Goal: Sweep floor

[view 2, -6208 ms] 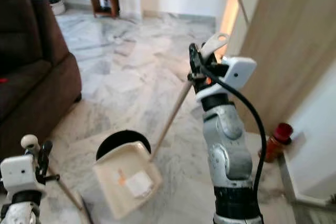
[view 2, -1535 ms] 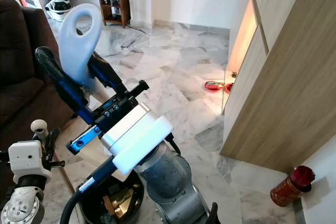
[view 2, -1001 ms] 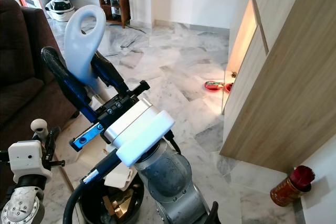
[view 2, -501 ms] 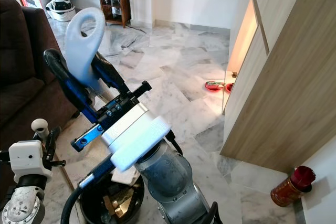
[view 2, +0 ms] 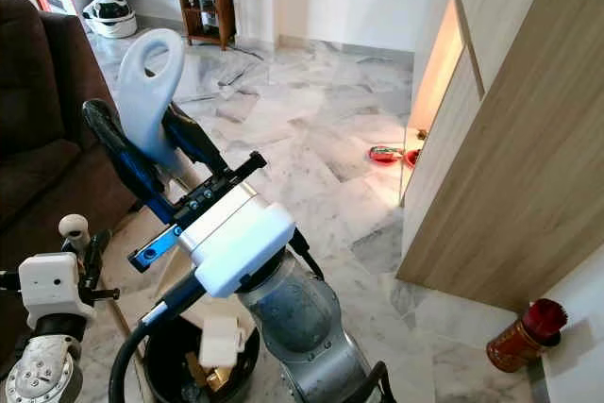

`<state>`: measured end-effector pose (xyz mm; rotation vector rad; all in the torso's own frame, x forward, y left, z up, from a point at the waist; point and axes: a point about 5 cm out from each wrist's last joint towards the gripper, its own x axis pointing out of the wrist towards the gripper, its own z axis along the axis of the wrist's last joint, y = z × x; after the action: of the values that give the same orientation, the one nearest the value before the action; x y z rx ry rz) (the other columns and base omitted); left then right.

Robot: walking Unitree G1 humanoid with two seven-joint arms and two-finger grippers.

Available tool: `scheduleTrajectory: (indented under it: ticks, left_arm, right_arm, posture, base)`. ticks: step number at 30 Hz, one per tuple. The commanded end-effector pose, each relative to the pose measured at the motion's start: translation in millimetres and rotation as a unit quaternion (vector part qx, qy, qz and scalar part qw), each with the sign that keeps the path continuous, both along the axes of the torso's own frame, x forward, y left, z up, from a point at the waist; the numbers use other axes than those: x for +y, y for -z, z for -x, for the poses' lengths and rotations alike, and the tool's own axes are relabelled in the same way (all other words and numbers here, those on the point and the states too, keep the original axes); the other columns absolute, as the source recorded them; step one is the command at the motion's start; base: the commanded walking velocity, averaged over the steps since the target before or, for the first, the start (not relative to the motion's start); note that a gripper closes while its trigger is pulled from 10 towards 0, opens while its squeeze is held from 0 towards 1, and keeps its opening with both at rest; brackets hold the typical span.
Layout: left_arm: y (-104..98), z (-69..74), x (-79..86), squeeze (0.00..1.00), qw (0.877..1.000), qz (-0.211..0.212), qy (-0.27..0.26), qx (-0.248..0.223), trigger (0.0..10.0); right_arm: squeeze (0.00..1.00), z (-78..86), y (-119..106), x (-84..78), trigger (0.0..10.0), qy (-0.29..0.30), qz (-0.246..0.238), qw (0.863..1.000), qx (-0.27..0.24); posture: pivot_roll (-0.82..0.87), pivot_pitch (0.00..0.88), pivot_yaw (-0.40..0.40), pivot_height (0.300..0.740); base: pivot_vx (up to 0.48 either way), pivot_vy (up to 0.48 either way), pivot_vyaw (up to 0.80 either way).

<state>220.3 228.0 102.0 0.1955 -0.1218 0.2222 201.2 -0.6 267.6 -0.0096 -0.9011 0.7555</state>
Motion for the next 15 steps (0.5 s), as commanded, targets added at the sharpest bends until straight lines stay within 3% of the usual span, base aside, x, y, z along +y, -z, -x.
scheduleTrajectory:
  ticks: [1, 9, 12, 14, 15]
  left_arm:
    - [-10, -4.6, -2.9, 0.00, 0.999, -0.011, 0.006, -0.030, 10.0]
    - [-10, -4.9, -3.6, 0.00, 0.999, -0.019, 0.011, -0.028, 10.0]
    - [-9, -5.0, -5.1, 0.00, 0.999, -0.016, 0.012, -0.028, 10.0]
    - [-7, -5.9, -8.0, 0.00, 0.999, -0.014, 0.018, -0.025, 10.0]
    - [-7, -5.9, -8.0, 0.00, 0.999, -0.014, 0.018, -0.025, 10.0]
  right_arm:
    - [0.00, 4.5, -11, -3.6, 10.0, 0.004, -0.018, 0.999, -0.038]
    - [0.00, 3.8, -10, -3.2, 10.0, 0.001, -0.013, 0.999, -0.033]
    - [0.00, -2.7, -6, -9.8, 10.0, 0.037, -0.003, 0.999, -0.025]
    - [0.00, -17.5, 1, -29.9, 10.0, 0.121, 0.012, 0.992, -0.024]
    - [0.00, -17.5, 1, -29.9, 10.0, 0.121, 0.012, 0.992, -0.024]
  posture:
    - [0.08, 0.000, 0.009, 0.740]
    - [0.08, 0.000, 0.006, 0.740]
    - [0.08, 0.000, 0.005, 0.740]
    - [0.07, 0.000, 0.006, 0.740]
    - [0.07, 0.000, 0.006, 0.740]
  base:
    - [0.000, 0.000, 0.00]
    - [0.000, 0.000, 0.00]
    - [0.000, 0.000, 0.00]
    - [0.000, 0.000, 0.00]
    - [0.000, 0.000, 0.00]
